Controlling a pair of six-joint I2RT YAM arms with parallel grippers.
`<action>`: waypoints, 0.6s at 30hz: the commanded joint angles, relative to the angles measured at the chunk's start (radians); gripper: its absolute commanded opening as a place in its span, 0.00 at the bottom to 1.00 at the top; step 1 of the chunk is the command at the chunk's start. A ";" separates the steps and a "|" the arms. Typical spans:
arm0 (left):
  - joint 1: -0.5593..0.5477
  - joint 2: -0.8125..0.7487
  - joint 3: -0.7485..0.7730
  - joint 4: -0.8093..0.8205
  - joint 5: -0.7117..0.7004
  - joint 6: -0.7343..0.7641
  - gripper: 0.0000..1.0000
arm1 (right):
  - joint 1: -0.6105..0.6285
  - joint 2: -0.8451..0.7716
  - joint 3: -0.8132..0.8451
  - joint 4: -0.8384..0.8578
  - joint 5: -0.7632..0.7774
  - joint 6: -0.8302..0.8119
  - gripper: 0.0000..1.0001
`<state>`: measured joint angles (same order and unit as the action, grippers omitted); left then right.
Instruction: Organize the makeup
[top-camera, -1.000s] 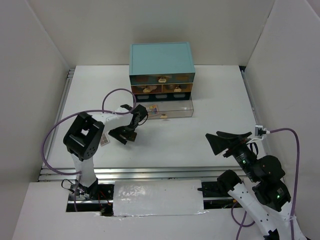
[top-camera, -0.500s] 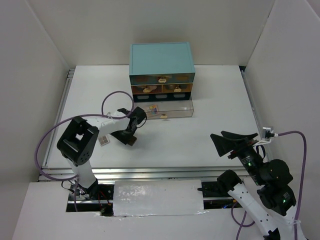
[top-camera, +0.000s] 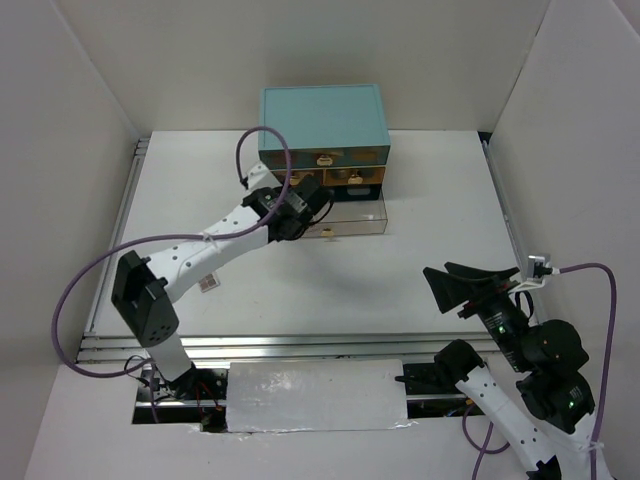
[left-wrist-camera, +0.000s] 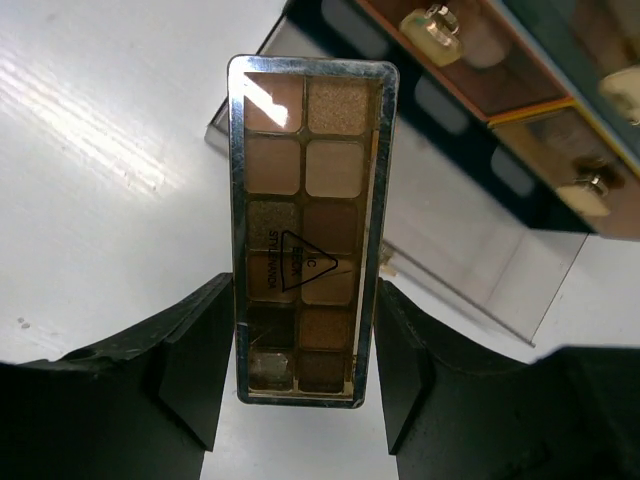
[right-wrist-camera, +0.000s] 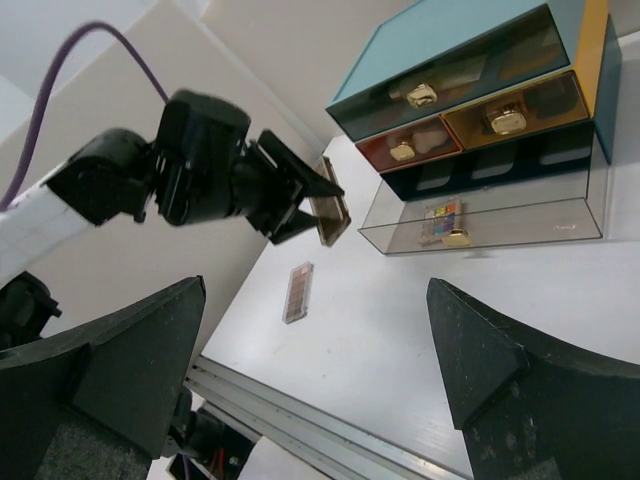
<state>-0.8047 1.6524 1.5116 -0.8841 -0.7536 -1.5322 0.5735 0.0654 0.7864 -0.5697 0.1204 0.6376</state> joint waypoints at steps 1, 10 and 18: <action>0.006 0.119 0.198 -0.111 -0.130 0.081 0.00 | 0.008 0.007 0.051 -0.019 0.034 -0.007 1.00; 0.022 0.239 0.309 -0.010 0.019 -0.202 0.02 | 0.006 0.010 0.063 -0.047 0.064 -0.004 1.00; 0.035 0.308 0.207 0.175 0.020 -0.405 0.07 | 0.008 0.016 0.076 -0.070 0.059 -0.001 1.00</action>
<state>-0.7818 1.9297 1.7382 -0.8242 -0.7181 -1.8400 0.5735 0.0654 0.8268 -0.6300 0.1726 0.6376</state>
